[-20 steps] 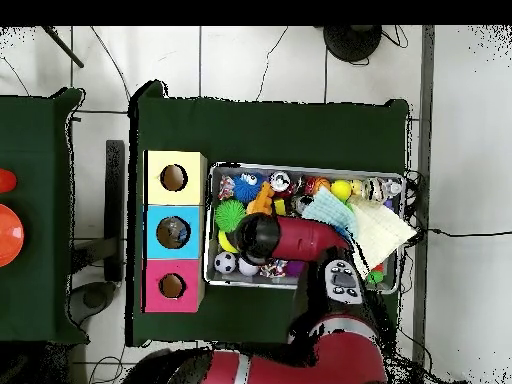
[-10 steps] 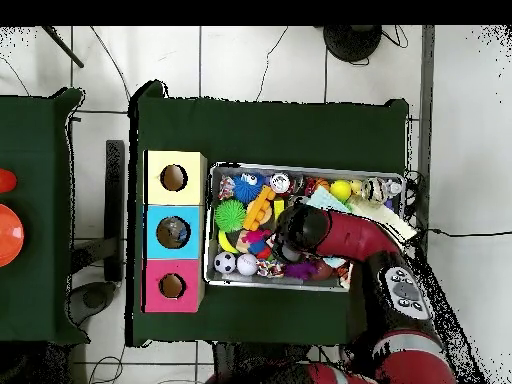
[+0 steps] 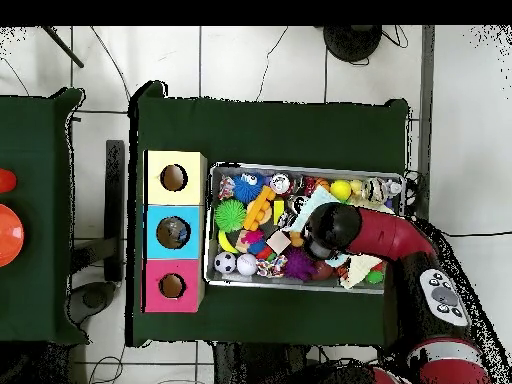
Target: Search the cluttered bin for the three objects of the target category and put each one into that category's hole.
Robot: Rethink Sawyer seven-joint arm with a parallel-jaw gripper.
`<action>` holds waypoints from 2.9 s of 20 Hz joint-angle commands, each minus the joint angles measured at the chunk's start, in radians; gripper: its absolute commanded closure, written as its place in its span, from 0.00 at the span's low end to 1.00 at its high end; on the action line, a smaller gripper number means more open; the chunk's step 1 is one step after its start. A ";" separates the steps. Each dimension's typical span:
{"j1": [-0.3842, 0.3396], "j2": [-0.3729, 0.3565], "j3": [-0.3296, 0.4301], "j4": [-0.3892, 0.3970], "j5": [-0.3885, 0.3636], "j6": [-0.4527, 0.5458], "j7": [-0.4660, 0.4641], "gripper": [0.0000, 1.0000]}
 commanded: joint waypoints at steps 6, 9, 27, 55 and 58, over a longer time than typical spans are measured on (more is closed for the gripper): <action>0.001 -0.099 0.143 0.069 -0.042 0.077 -0.168 1.00; 0.026 -0.151 0.127 0.095 -0.036 0.076 -0.123 1.00; 0.108 -0.198 0.121 0.157 0.003 0.015 -0.001 1.00; 0.314 -0.150 0.006 0.106 -0.004 -0.117 0.182 1.00; 0.308 -0.156 0.013 0.123 0.021 -0.130 0.184 1.00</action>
